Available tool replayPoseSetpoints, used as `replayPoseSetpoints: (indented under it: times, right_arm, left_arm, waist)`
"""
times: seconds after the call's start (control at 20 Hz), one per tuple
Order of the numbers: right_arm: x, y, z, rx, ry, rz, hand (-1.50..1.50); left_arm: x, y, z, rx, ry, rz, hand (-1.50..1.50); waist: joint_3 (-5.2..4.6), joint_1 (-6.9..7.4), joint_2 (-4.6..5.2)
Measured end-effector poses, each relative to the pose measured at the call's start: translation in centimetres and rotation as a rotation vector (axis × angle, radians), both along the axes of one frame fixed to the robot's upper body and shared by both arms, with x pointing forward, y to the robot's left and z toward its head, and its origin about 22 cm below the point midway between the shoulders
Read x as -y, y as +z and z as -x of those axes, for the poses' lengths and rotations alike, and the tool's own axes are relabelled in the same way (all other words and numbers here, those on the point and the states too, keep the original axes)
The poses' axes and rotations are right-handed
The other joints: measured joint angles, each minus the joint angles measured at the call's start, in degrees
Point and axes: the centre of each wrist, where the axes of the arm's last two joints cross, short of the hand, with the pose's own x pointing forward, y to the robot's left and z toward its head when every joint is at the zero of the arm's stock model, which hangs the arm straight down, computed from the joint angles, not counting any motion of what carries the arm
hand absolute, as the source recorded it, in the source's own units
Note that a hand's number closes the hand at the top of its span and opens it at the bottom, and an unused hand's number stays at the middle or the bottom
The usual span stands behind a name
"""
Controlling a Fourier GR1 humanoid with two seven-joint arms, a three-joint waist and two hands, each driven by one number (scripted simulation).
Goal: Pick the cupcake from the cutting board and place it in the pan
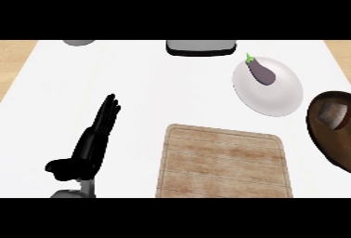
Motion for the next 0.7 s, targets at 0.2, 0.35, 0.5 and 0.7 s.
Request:
replayPoseSetpoints:
  times: [0.2, 0.35, 0.5, 0.7]
  right_arm:
    - [0.4, 0.2, 0.8, 0.006, -0.002, 0.025, -1.50]
    - [0.8, 0.6, 1.5, 0.001, -0.006, 0.048, -1.50]
    - [0.7, 0.6, 1.6, 0.006, -0.005, 0.061, -1.50]
    - [1.0, 0.9, 2.2, 0.025, -0.009, 0.096, -1.50]
  left_arm:
    - [0.1, -0.3, 0.2, -0.001, -0.002, 0.000, 0.00]
    - [0.0, -0.1, 0.1, 0.002, -0.004, -0.002, 0.00]
    - [0.0, -0.1, 0.0, 0.001, -0.008, -0.005, 0.00]
    - [-0.3, -0.1, 0.0, 0.001, -0.006, -0.006, 0.00]
  waist:
    - [-0.03, 0.17, 0.05]
    - [-0.02, 0.22, 0.04]
    - [-0.01, 0.41, 0.11]
    - [0.00, 0.39, 0.06]
